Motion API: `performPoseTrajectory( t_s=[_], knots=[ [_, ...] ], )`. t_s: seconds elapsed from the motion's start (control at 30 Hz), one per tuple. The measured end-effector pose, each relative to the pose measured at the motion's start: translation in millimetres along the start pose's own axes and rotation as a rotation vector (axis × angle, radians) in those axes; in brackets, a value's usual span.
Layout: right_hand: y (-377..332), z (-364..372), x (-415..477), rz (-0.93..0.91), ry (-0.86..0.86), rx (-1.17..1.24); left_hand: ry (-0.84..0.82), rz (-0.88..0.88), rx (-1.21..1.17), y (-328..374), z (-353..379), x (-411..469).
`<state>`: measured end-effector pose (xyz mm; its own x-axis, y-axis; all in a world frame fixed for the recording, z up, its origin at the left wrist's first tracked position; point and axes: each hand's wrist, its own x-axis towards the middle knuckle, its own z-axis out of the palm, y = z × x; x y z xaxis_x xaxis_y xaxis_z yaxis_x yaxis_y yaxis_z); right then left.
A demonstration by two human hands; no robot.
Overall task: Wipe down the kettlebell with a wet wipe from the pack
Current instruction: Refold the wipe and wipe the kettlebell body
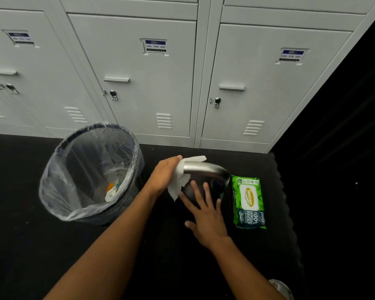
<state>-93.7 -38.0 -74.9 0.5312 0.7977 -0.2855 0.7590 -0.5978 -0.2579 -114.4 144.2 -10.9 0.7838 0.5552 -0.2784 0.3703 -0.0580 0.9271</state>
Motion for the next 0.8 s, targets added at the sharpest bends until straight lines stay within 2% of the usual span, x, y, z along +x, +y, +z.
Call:
performPoseTrajectory(
  t_s=[0.07,0.13,0.3,0.4,0.5,0.6,0.7,0.77,0.8],
  knots=[
    [0,0,0,0.006,-0.003,0.001,0.032,-0.062,0.089,8,3,7],
    [-1,-1,0,0.010,-0.002,-0.005,0.009,-0.022,0.307,16,6,12],
    [-1,5,2,0.005,0.003,-0.025,-0.063,0.226,0.821,41,28,5],
    [0,6,2,0.005,-0.007,0.007,-0.006,0.353,0.906,41,54,-12],
    [0,3,1,0.006,-0.035,-0.001,0.025,0.485,0.758,21,49,-21],
    [0,1,1,-0.005,-0.013,-0.011,0.040,0.447,0.468,-2,23,-11],
    [0,-1,0,-0.010,-0.005,-0.008,0.039,0.134,0.058,3,6,-10],
    [0,-1,0,-0.008,-0.017,-0.006,0.023,-0.103,-0.017,16,0,-11],
    [0,-1,0,-0.009,-0.017,-0.007,0.023,-0.167,-0.003,21,0,-10]
  ],
)
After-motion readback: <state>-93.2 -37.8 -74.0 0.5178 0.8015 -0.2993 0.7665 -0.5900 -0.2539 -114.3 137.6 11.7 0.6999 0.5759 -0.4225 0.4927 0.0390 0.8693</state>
